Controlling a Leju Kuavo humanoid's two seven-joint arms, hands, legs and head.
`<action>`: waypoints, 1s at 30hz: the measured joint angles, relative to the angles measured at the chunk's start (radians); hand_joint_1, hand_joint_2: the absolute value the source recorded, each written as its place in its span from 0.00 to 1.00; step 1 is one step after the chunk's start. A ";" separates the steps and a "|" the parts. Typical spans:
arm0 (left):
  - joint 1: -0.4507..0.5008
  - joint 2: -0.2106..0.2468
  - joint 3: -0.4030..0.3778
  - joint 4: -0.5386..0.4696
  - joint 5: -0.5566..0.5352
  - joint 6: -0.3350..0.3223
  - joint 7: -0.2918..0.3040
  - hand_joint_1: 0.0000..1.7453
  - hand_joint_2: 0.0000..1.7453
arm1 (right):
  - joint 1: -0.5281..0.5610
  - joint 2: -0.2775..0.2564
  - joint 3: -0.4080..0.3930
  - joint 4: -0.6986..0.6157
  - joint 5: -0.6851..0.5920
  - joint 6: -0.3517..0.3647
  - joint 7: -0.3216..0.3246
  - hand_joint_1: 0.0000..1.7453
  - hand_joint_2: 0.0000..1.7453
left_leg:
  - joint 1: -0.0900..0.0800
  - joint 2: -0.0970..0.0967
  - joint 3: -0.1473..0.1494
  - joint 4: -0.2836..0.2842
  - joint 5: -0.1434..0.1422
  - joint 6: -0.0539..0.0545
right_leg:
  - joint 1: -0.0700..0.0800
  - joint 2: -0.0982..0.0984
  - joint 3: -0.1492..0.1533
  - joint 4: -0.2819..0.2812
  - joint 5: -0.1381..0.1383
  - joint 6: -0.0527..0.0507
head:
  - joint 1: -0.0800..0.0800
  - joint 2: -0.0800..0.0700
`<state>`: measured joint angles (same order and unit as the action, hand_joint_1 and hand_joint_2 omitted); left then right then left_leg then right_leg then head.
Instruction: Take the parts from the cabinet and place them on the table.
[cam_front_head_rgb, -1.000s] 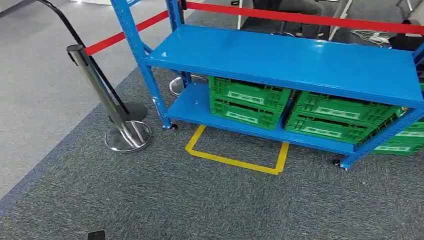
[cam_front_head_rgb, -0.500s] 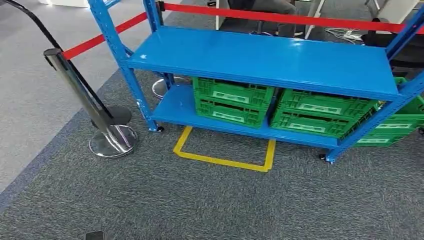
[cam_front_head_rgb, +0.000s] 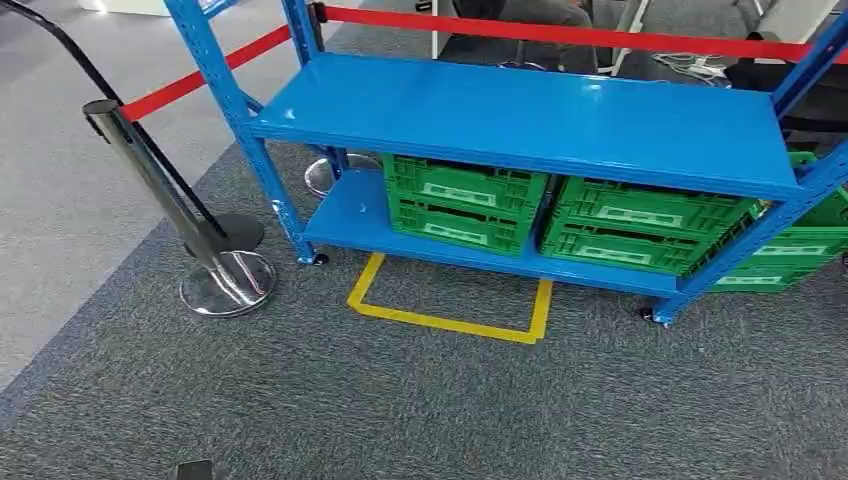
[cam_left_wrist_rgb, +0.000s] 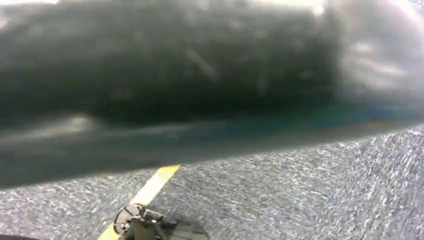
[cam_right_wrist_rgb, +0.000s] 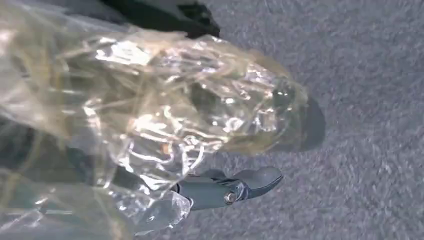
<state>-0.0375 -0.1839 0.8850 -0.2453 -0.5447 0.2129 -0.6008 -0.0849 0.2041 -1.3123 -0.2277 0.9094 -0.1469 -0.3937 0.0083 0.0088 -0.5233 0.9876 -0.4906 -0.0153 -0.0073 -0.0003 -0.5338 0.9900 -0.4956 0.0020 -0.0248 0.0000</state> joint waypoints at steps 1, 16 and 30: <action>0.000 0.000 0.000 0.000 0.000 0.000 0.000 0.00 0.00 | -0.001 0.000 0.000 0.000 0.000 0.000 0.000 0.00 0.00 | 0.001 -0.002 -0.002 0.017 -0.010 -0.006 | -0.003 0.000 0.004 -0.002 0.001 -0.004 | -0.004 0.000; 0.006 0.003 0.004 0.000 -0.007 0.000 0.002 0.00 0.00 | -0.003 0.000 0.000 0.000 0.002 -0.001 0.002 0.00 0.00 | 0.001 -0.008 -0.035 0.011 0.021 0.035 | 0.004 0.008 0.055 0.018 -0.063 0.029 | -0.012 0.000; 0.003 -0.005 0.016 0.000 -0.021 0.005 0.002 0.00 0.00 | 0.006 0.000 0.001 0.000 0.005 -0.004 0.001 0.00 0.00 | 0.005 -0.008 0.072 0.007 -0.035 0.001 | 0.015 0.003 -0.046 0.006 0.010 -0.018 | -0.004 0.000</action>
<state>-0.0341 -0.1888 0.9014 -0.2453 -0.5661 0.2178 -0.5989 -0.0787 0.2037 -1.3115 -0.2277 0.9144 -0.1511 -0.3929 0.0128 0.0011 -0.4514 0.9946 -0.5261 -0.0138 0.0080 0.0028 -0.5802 0.9964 -0.4852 -0.0163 -0.0287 0.0000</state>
